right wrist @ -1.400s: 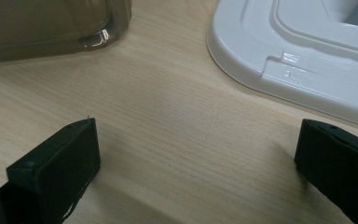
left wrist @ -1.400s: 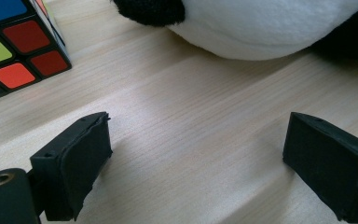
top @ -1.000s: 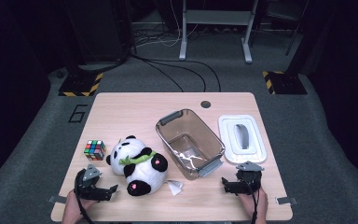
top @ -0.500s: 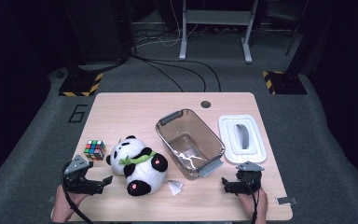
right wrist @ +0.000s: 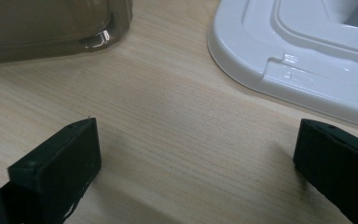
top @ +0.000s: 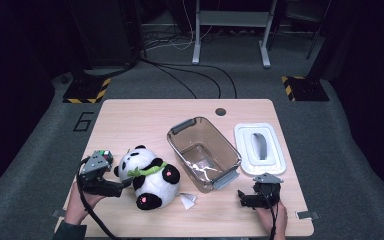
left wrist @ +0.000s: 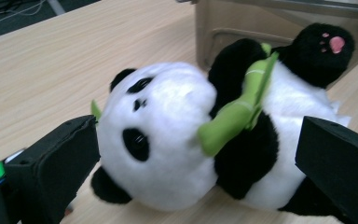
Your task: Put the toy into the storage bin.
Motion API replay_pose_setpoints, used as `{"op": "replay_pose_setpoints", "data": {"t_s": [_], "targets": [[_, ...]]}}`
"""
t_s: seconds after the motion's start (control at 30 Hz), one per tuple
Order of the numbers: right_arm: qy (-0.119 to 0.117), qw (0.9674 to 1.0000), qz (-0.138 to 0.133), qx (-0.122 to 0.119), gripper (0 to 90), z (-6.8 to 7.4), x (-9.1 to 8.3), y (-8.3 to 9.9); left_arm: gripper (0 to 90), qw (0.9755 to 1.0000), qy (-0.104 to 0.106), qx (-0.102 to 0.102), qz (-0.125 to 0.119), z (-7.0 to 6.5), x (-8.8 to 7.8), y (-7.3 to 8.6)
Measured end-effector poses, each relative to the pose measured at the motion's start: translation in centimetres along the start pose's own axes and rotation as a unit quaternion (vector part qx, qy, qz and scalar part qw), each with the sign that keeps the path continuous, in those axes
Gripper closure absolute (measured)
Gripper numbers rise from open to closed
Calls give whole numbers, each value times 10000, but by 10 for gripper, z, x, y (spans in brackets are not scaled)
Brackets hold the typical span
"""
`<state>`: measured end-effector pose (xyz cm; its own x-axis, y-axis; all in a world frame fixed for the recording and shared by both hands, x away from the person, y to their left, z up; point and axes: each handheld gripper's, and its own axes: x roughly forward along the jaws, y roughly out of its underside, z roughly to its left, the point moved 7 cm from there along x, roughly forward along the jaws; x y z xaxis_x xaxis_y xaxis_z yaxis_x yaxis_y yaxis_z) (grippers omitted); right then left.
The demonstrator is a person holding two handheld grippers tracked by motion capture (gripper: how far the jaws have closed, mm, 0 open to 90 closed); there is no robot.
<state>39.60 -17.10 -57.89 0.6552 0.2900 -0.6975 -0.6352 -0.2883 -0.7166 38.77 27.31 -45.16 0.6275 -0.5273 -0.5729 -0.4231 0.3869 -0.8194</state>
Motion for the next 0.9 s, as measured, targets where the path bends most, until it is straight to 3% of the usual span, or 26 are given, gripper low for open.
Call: {"op": "replay_pose_setpoints", "data": {"t_s": [0.33,0.47,0.67,0.77,0.8,0.9], "targets": [[5,10000,-1,3,1,0,0,0,0,9995,248,183,41,-16,23,-15],[9,10000,-4,7,2,0,0,0,7,9987,352,351,96,-24,35,-17],[11,10000,-4,8,2,0,0,0,160,9976,530,383,233,-31,48,-13],[13,10000,-6,10,3,0,0,0,266,9975,479,393,333,-31,52,-9],[15,10000,-6,15,3,0,0,0,266,9973,542,355,330,-32,53,-8],[22,10000,-7,25,3,0,-1,0,376,9964,705,274,374,-32,55,-5]]}}
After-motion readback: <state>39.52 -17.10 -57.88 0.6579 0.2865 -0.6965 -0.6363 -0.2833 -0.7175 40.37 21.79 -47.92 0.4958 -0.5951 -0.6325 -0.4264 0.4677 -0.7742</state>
